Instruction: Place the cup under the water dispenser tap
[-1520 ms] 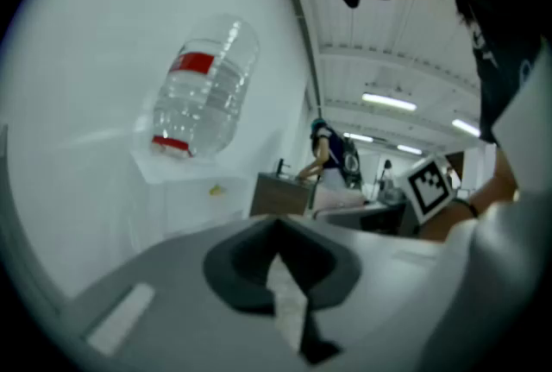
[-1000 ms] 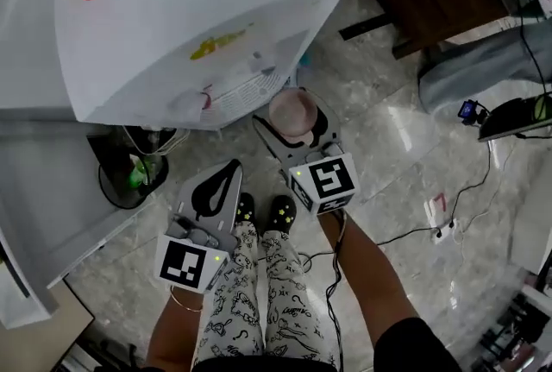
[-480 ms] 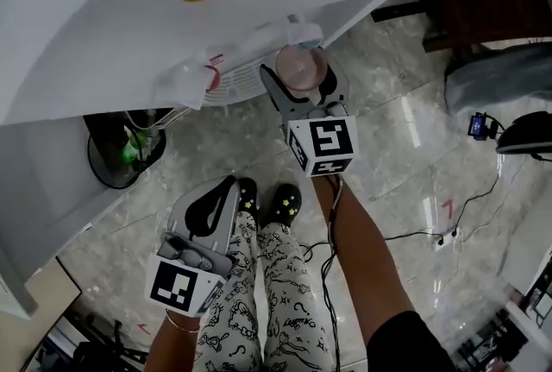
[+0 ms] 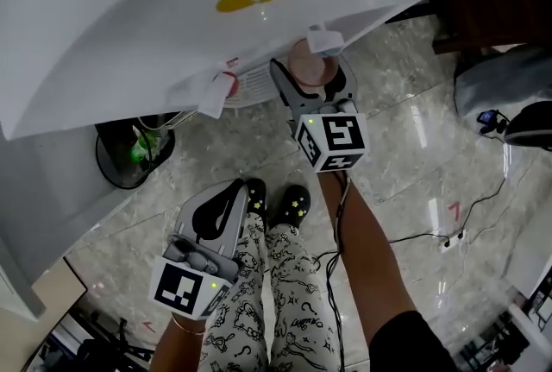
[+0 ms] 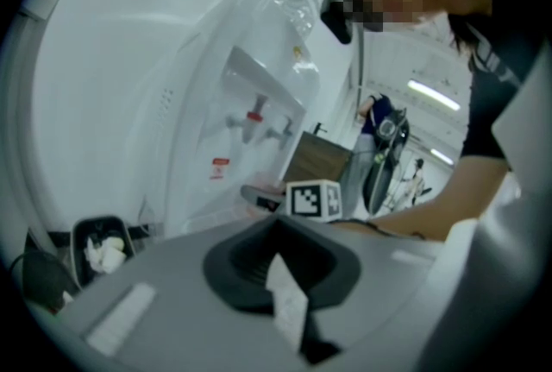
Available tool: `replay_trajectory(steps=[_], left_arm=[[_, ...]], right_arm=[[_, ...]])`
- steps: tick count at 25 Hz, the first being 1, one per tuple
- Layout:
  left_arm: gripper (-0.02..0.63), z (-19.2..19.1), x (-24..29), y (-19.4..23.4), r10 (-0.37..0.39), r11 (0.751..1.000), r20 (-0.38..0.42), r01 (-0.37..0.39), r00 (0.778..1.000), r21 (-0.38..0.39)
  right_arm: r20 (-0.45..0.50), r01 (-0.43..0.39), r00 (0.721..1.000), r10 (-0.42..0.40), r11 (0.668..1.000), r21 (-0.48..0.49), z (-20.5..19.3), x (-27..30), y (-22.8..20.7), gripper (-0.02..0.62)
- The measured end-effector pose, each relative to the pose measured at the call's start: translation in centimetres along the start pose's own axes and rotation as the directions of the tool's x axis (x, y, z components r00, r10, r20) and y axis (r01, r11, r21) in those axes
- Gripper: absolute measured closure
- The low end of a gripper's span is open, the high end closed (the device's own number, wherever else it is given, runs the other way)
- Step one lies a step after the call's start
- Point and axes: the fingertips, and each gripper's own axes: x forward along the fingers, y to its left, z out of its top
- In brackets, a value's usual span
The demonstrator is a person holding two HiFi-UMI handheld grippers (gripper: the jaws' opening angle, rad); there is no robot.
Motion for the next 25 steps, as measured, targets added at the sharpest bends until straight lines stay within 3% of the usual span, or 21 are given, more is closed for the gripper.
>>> replay_trajectory(steps=[7,14,20,25], left_arm=[[0.612,0.2,0.3,-0.8,-0.022,1.000,-0.003,0.021,1.000,-0.023],[0.612,0.9,0.6,-1.9,-0.049,0.999,0.019,0.049,0.999,0.005],[0.612,0.4,0.8,-2.7,-0.063,0.998,0.007,0.063,0.998,-0.008],[0.612,0.8,0.9,-3.4,-0.062,0.998,0.009,0.062,0.998,-0.021]], right_arm=[[-0.039,-0.061,0.997,0.060,0.997,-0.036,-0.5,0.1,1.1,0.189],[-0.076,-0.090,0.993,0.089,0.996,-0.007,-1.5,0.0,1.0,0.189],[-0.091,-0.069,0.993,0.072,0.997,0.037,-2.4,-0.8,0.2,0.189],[-0.125,-0.118,0.984,0.124,0.991,0.059,-3.5,-2.8,1.2,0.189]])
